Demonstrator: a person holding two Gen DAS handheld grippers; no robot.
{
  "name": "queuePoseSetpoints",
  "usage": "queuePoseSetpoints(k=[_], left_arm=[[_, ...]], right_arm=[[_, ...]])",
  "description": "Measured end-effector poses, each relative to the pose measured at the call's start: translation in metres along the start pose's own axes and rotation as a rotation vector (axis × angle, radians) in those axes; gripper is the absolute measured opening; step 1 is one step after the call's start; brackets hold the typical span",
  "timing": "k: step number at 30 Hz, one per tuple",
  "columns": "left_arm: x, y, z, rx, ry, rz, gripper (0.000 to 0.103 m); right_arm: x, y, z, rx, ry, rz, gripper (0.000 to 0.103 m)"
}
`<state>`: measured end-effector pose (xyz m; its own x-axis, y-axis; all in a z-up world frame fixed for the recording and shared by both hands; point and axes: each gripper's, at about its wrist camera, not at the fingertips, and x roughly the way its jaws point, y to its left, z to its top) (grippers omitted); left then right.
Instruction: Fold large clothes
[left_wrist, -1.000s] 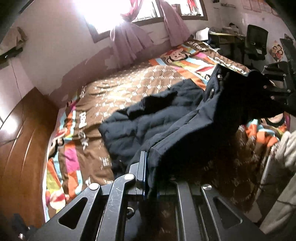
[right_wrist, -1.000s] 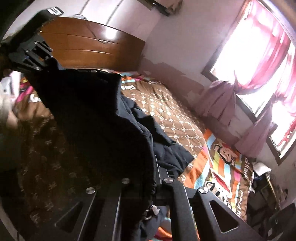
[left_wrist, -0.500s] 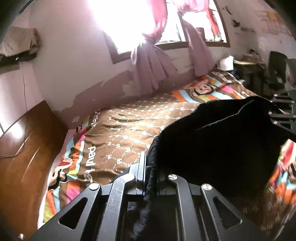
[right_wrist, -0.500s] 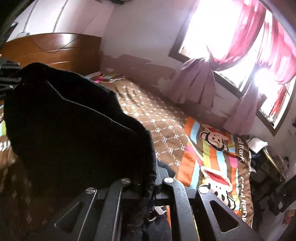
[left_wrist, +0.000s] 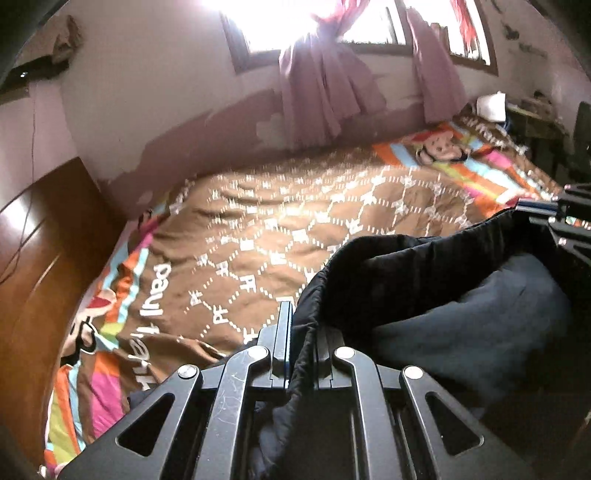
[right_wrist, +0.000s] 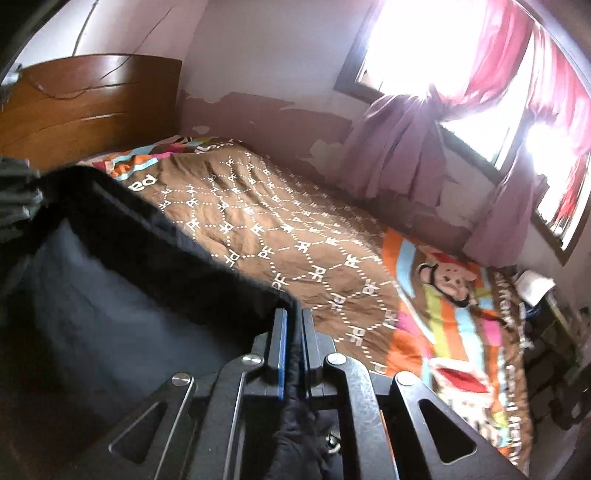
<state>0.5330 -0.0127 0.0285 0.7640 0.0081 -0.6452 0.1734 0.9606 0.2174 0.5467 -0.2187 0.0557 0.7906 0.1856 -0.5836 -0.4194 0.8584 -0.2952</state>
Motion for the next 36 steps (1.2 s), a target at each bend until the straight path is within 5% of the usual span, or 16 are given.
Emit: queuePoseSetpoints(k=[10,13,16,19,21,22,30,36], left_arm=[[0.010,-0.002,-0.018,0.001,-0.014,0.028,0.015],[-0.004,0.012,-0.017,-0.075,-0.083,-0.028,0.036],[-0.016,0.027,-0.008,-0.162,-0.145,-0.054,0.058],[-0.031,0.039,-0.003,-0.238,-0.206,-0.071,0.067],[-0.042,0.042,-0.004,-0.258,-0.247,-0.077,0.074],[-0.049,0.042,-0.006,-0.256,-0.275,-0.076,0.079],[-0.094,0.035,-0.030,-0.165,-0.383,-0.123,0.085],[-0.106,0.007,-0.064,-0.050,-0.289,-0.287,0.088]], right_arm=[[0.033,-0.007,-0.008,0.102,0.016,0.030,0.010],[0.030,-0.011,-0.008,0.131,-0.017,0.139,0.055],[0.021,-0.006,-0.006,0.102,-0.040,0.183,0.062],[0.005,-0.008,-0.002,0.107,-0.070,0.191,0.068],[-0.006,-0.014,0.000,0.129,-0.103,0.190,0.091],[-0.014,-0.019,0.000,0.146,-0.131,0.200,0.094],[-0.045,-0.035,-0.017,0.280,-0.147,0.266,0.099],[-0.059,-0.005,-0.056,0.285,-0.009,0.395,0.101]])
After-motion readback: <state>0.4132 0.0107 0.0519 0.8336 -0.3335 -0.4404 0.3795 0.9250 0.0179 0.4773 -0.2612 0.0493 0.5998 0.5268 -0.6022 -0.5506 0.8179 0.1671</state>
